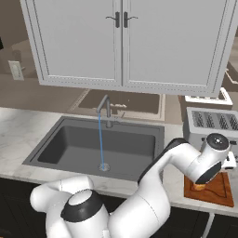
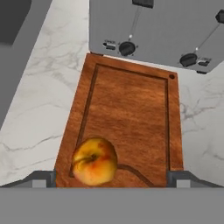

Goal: Pick the peach from the sink and place it on the cutting board to airdry. Then turn off the sink faucet.

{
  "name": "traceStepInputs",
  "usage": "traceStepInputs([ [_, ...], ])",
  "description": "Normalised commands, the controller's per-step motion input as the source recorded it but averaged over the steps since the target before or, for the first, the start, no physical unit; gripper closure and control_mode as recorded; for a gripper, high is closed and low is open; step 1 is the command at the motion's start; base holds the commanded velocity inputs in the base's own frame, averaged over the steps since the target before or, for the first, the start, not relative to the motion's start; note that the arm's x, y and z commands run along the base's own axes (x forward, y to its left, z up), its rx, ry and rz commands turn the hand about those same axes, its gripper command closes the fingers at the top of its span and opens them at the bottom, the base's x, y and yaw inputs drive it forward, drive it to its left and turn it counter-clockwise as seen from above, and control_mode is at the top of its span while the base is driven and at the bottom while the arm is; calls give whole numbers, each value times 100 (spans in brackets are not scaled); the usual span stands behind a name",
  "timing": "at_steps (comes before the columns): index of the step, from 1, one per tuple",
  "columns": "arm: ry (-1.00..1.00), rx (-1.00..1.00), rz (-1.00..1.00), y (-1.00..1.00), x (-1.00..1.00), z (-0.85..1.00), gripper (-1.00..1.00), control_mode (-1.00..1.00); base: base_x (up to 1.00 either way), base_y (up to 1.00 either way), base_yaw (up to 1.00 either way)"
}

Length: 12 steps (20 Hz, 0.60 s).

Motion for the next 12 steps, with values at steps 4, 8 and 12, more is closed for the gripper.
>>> traceStepInputs([
  [4,-4,0,2,27,-38,22,-100,-100,0,0,0],
  [8,-7,0,0,45,-45,14,-100,-100,0,0,0],
  [12,-8,-2,0,61,-45,14,-100,-100,0,0,0],
])
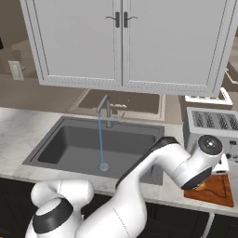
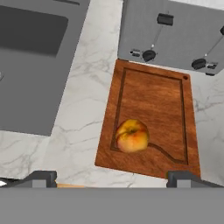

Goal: Pick the peach from the sink and place it on the cutting board to airdry. Then turn off the sink faucet.

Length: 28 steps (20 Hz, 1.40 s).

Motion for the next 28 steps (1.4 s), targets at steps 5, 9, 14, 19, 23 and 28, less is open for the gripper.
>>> traceStepInputs([
  [5,-3,-5,0,65,-40,12,-100,-100,0,0,0],
  [9,-3,-8,12,52,-25,30,-100,-100,0,0,0],
  [14,-2,-5,11,50,-9,33,-100,-100,0,0,0],
  [19,3,0,7,41,-16,33,-100,-100,0,0,0],
  [23,-20,0,2,22,-31,41,-100,-100,0,0,0],
  [28,-20,0,3,20,-19,30,-100,-100,0,0,0],
])
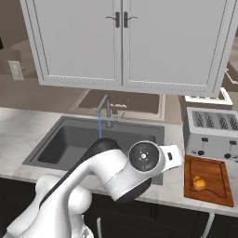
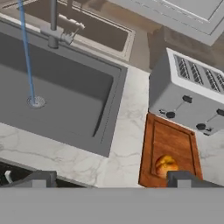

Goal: Pick the peach from the sink and place it on the cutting board to airdry. Then turn off the sink faucet.

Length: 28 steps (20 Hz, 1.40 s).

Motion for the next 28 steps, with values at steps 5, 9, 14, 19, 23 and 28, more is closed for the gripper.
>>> traceStepInputs([
  [5,-21,0,4,31,-29,0,-100,-100,0,0,0],
  [9,-10,0,1,29,-17,0,-100,-100,0,0,0],
  [14,-5,2,2,39,0,4,-100,-100,0,0,0],
  [19,0,5,5,27,0,15,-100,-100,0,0,0],
  [23,0,6,8,24,0,12,-100,-100,0,0,0],
  [28,4,7,13,5,0,18,-100,-100,0,0,0],
])
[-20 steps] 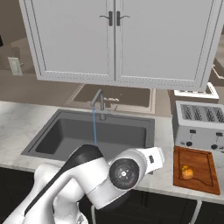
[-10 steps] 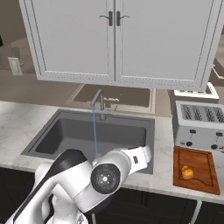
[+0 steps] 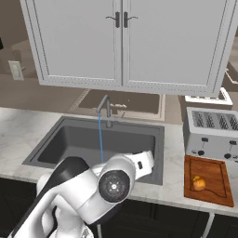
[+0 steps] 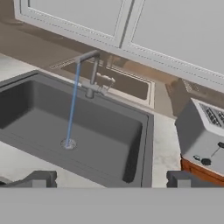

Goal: Pick the peach from the sink and place it on the cutting board to airdry. Then turn off the sink faucet.

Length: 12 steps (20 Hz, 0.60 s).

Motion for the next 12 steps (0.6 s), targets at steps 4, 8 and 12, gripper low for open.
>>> traceStepInputs([
  [4,21,7,17,0,0,25,-100,-100,0,0,0],
  [8,20,4,7,9,0,9,-100,-100,0,0,0],
  [12,13,5,-1,13,-3,0,-100,-100,0,0,0],
])
